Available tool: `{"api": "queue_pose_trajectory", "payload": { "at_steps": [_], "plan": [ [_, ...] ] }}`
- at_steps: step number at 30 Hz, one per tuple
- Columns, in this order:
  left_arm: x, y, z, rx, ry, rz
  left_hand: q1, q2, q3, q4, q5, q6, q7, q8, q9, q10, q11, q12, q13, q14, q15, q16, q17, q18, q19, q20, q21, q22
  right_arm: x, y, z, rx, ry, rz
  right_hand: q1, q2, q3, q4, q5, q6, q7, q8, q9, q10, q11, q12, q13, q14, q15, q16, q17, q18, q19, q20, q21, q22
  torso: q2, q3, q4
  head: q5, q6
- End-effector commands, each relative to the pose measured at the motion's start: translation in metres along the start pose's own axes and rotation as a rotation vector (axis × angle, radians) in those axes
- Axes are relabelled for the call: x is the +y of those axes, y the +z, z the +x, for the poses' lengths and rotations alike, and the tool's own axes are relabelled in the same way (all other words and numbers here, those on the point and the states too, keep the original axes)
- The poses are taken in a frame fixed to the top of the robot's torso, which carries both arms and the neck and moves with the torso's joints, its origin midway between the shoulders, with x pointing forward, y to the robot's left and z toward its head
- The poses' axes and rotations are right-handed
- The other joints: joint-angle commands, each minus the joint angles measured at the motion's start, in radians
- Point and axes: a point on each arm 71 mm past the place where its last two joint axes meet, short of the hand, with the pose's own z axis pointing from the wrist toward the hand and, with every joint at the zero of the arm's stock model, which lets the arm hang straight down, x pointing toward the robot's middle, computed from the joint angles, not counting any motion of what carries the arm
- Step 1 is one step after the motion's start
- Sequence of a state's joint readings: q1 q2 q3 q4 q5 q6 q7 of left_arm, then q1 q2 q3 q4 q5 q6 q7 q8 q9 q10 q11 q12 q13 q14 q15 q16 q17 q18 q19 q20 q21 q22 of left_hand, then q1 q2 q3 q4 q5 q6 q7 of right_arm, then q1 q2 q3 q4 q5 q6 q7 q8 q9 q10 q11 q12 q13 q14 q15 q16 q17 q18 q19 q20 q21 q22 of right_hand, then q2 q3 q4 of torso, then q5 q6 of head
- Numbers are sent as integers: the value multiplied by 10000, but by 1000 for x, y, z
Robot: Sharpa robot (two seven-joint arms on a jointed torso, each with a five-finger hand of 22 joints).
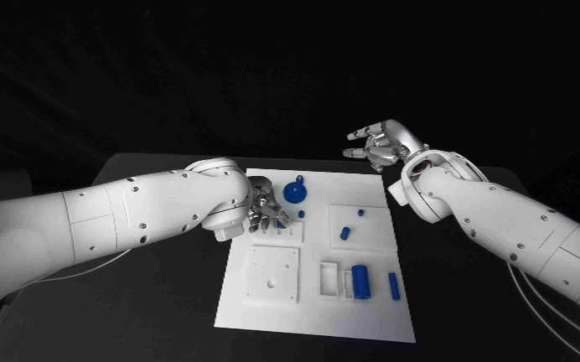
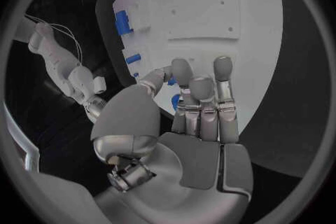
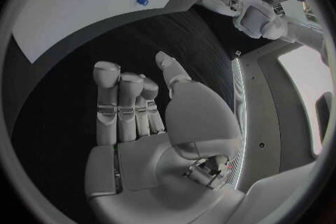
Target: Assemble the parts on the task board
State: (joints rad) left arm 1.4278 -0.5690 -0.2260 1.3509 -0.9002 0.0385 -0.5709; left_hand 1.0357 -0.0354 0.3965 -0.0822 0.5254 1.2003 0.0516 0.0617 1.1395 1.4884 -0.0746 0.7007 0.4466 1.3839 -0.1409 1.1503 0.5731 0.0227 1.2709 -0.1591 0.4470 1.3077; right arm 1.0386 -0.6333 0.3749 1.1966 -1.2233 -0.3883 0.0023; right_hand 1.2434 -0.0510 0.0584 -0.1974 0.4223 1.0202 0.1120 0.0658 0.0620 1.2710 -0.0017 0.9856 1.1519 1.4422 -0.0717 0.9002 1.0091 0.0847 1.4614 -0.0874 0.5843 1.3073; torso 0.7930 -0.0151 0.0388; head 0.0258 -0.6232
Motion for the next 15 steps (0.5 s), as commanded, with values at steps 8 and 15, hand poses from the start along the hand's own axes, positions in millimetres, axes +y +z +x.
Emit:
{"api": "queue_pose_trajectory", "payload": {
  "at_steps": [8, 15],
  "plan": [
    [-2, 6, -2, 244, 575, -247, 123, 155, 777, -779, -9, 851, -905, 46, 240, 228, -245, -49, 61, -49, -4, 21, 27, -116, 76, 20, -55, 167, 1, 0, 2, 186, -47, -49, -54, 17, -8, -56, 19, 43, -8, -38, 7, -84, 7, 7, -5, 54, 5, -29, 9, 130, 306, -15, -35, 677, -6, -14, 6, 18, -28],
    [-2, 9, -2, 282, 674, -316, 114, 176, 780, -786, -23, 841, -902, 46, 259, 224, -242, -59, 112, -66, -4, 26, 35, -118, 75, 19, -60, 172, 2, 0, 3, 191, -54, -67, -54, 17, -8, -56, 19, 43, -8, -38, 7, -84, 7, 7, -5, 54, 5, -29, 9, 130, 306, -15, -35, 677, 2, -22, 2, 41, -43]
  ]
}}
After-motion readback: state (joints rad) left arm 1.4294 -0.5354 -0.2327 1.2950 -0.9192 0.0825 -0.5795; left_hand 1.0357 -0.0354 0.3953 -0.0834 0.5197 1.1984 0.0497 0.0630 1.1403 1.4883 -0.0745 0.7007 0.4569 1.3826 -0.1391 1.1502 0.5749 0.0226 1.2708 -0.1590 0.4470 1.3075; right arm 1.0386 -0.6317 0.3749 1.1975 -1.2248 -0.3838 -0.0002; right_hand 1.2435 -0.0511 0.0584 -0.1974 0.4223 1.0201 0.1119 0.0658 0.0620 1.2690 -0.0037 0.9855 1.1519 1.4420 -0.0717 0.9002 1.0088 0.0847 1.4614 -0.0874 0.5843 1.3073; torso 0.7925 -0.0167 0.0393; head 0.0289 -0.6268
